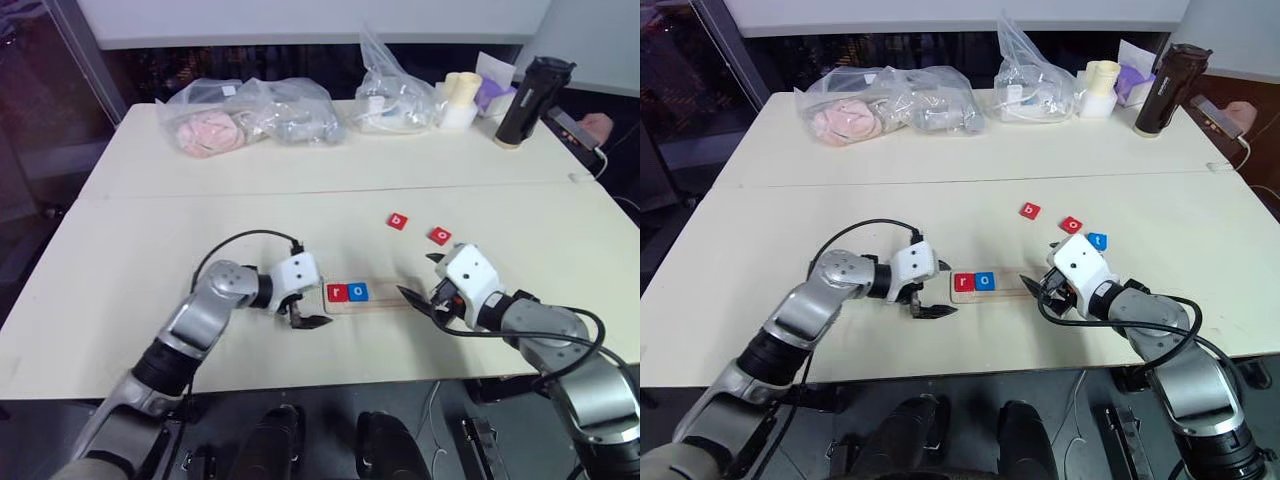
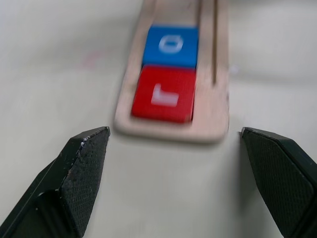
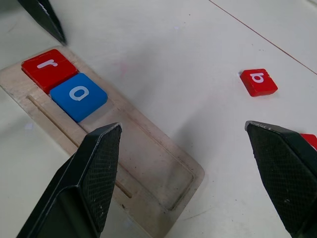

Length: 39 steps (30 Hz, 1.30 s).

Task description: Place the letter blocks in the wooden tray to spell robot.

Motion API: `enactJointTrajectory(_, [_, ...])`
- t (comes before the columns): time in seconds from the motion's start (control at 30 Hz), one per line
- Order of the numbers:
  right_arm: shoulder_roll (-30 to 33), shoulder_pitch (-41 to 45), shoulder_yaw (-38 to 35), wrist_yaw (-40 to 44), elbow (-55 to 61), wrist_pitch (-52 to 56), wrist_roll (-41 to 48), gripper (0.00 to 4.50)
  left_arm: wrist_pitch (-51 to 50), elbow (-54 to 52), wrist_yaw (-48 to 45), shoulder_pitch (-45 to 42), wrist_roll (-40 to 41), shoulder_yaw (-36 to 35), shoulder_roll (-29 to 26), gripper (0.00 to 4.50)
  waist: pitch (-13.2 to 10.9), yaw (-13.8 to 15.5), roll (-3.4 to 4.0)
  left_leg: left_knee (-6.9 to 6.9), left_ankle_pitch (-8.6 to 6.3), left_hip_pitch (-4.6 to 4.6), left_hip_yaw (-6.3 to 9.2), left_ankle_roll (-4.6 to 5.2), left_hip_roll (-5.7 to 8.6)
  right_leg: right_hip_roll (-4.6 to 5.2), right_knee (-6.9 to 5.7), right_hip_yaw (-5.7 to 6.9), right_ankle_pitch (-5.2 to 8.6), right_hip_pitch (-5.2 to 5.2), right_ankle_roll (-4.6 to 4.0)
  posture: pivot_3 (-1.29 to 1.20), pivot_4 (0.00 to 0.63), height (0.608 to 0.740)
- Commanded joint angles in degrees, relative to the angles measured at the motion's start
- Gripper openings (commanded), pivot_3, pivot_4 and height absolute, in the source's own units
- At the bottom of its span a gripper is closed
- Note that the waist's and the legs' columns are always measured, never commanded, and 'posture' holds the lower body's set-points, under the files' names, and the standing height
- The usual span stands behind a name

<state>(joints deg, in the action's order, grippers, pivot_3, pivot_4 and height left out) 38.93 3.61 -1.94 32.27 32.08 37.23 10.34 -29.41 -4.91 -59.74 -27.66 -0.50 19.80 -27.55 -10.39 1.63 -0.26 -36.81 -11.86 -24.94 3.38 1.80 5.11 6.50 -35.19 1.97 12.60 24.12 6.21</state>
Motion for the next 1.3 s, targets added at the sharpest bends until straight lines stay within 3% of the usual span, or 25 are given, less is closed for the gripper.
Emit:
enactJointTrajectory(0.03, [-1.26,2.85,-0.48,0.00,0.52,0.50,1.63,4.08,-2.74,-4.00,-0.55,0.38,3.17,-3.69,-2.67,4.48,-0.02,-0.01,0.00,0.00,0.00,0.00,0.00,0.00,0.00,0.00,0.00,0.00,0.00,0.01,0.00,0.00,0.150,0.738])
enactJointTrajectory(0.27, [-5.62,12.13,1.20,-6.22,-4.80,6.58,-0.55,4.08,-6.20,-10.06,0.17,1.78,15.30,-14.26,-2.84,4.48,-0.05,0.33,0.05,0.00,0.00,-0.02,-0.01,-0.01,0.04,0.05,0.06,-0.04,0.00,0.24,-0.02,0.00,0.150,0.738])
enactJointTrajectory(0.57, [-18.41,26.40,3.72,-20.71,-20.18,15.58,-6.36,4.08,-9.85,-13.95,13.69,3.22,26.22,-29.23,3.92,4.48,-0.05,0.18,0.05,0.00,0.10,-0.06,-0.06,0.03,0.06,-0.03,-0.04,-0.08,-0.14,0.24,0.14,0.00,0.150,0.738])
enactJointTrajectory(0.77, [-27.70,35.90,0.38,-29.85,-31.61,20.28,-7.75,4.08,-11.22,-20.60,11.06,8.61,33.79,-30.13,0.92,4.48,-0.05,-0.50,0.06,0.28,0.29,-0.09,-0.08,-0.19,0.08,-0.11,-0.19,-0.15,-0.22,0.37,0.04,0.00,0.150,0.738])
enactJointTrajectory(0.97, [-35.00,42.86,-5.61,-39.45,-43.05,20.40,-8.08,4.08,-12.27,-22.14,5.73,10.85,38.64,-29.84,-6.09,4.48,-0.03,-1.38,0.09,0.59,0.46,-0.03,-0.03,-0.41,0.06,-0.26,-0.17,-0.16,-0.20,0.47,-0.26,0.00,0.150,0.738])
enactJointTrajectory(1.3, [-39.66,50.61,-12.80,-46.04,-61.87,13.14,-5.50,4.08,-10.84,-21.99,6.34,11.02,39.31,-28.47,-8.30,4.48,-0.03,-2.78,0.12,0.87,0.60,0.24,-0.01,-0.60,-0.16,-0.56,-0.24,-0.21,-0.26,0.43,-0.41,0.00,0.150,0.738])
